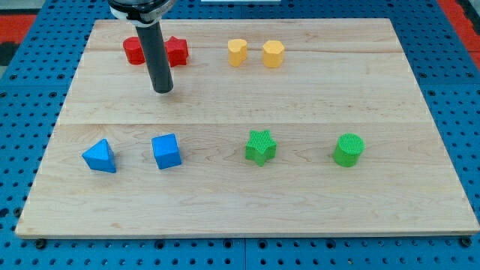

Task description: Push yellow hexagon into yellow heart

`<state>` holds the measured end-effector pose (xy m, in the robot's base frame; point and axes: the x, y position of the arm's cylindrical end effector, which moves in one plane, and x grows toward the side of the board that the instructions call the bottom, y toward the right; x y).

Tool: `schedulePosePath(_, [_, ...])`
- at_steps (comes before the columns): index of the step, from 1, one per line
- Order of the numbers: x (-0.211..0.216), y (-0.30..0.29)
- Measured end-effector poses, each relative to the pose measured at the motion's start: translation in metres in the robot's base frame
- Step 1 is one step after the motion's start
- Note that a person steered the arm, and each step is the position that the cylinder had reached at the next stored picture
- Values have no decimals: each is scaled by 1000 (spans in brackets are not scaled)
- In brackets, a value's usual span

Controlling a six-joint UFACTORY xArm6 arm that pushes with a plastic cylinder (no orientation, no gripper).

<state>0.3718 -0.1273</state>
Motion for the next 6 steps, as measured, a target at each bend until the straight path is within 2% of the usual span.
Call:
schedulePosePath(1, [0, 3])
schedulePosePath(2, [2, 70])
schedulePosePath(3, [-10, 172])
schedulePosePath(4, [-43, 267])
schedulePosePath(6, [-54, 271])
